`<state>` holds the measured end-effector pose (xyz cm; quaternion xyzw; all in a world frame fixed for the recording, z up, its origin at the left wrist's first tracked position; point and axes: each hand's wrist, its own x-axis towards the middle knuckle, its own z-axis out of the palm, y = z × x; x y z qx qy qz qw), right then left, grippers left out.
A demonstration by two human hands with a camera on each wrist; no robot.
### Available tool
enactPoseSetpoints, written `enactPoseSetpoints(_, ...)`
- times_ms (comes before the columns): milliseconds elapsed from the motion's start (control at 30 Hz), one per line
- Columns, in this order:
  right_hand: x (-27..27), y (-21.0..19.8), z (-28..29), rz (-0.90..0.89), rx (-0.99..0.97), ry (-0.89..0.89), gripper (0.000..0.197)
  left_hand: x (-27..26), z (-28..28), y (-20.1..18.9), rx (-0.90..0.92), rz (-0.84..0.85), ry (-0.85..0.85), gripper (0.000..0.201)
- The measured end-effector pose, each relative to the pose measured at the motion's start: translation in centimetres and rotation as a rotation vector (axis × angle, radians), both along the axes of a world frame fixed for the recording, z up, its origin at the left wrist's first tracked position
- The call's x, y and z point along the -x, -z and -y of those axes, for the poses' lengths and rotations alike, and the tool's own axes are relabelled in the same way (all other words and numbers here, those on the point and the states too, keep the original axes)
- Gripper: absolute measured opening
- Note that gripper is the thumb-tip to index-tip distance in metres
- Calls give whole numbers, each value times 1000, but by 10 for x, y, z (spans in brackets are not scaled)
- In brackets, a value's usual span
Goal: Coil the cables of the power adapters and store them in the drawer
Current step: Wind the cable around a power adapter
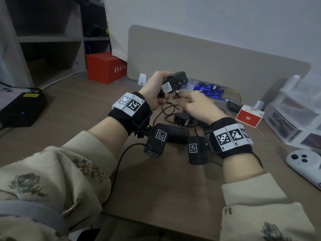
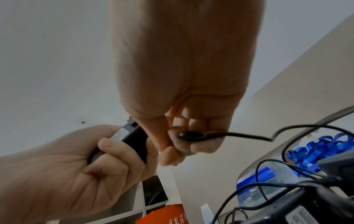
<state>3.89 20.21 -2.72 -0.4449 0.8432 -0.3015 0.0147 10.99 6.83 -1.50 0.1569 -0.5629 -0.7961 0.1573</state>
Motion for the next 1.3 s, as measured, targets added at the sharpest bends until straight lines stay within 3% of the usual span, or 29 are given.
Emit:
enactPoseSetpoints(133,3,4,-1,43,-112,-38,32,5,14,1,-121,-112,-127,19)
enactPoseSetpoints(233,2,3,-4,33,-190,-55,14,5,36,-1,-226,-178,-223,19)
enactPoseSetpoints(333,-3,-1,-2,-26,-120,-56,31,6,43,2,-250,-155,-274,23)
enactPoseSetpoints(400,-5,-1,0,-94,-99,-69,37,9,42,5,-214,-113,-334,34)
enactPoseSetpoints(500,-4,-3,-3,-187,20,-28,27,12,44,8,-169,-83,-374,46)
enactPoseSetpoints(1033,-6,-9,-8,-585,155,137,21,17,36,19,340,86,-301,42)
enactPoseSetpoints(1300,3,-6,-8,-608,222,169,20,15,29,19,487,146,-192,39)
